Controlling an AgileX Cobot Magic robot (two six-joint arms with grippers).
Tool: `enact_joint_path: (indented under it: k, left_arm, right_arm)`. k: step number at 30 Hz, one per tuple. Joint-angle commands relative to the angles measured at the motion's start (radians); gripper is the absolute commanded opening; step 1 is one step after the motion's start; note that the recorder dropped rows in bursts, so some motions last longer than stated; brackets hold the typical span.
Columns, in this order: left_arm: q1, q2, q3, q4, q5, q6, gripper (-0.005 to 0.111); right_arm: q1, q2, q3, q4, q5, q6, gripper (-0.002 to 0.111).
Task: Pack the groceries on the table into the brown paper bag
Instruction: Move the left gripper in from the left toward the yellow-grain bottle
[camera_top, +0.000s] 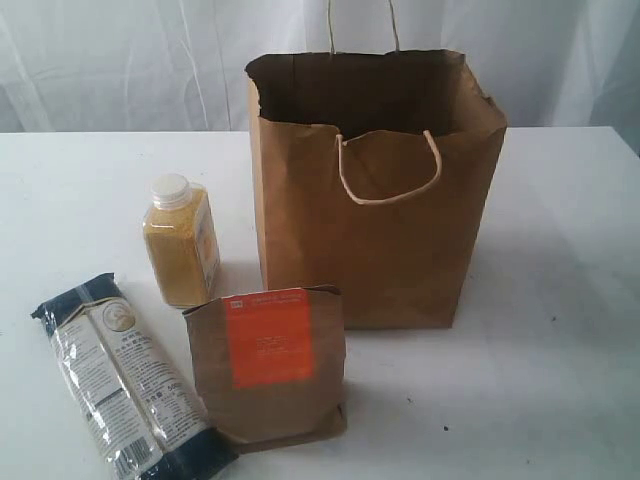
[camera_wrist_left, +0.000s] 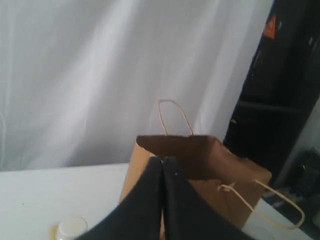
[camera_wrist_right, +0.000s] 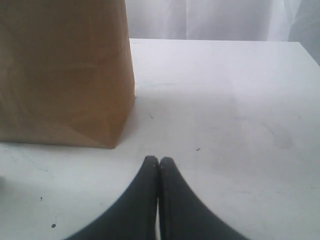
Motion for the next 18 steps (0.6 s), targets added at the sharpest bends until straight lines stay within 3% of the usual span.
enact_joint_path:
  k: [1, 7, 13, 18]
  left_arm:
    - [-0.006, 0.194, -0.103, 0.073, -0.059, -0.046, 0.02]
    - [-0.004, 0.412, -0.225, 0.073, 0.019, 0.019, 0.063]
    - [-0.004, 0.604, -0.264, 0.073, 0.17, 0.14, 0.066]
    - [-0.004, 0.744, -0.267, 0.073, 0.184, 0.178, 0.066]
  right_arm:
    - [-0.004, -0.006, 0.005, 0.0, 0.003, 0.003, 0.0]
    - [-0.004, -0.006, 0.005, 0.0, 0.001, 0.003, 0.0]
    - [-0.004, -0.006, 0.005, 0.0, 0.001, 0.003, 0.0]
    - [-0.004, -0.006, 0.005, 0.0, 0.001, 0.003, 0.0]
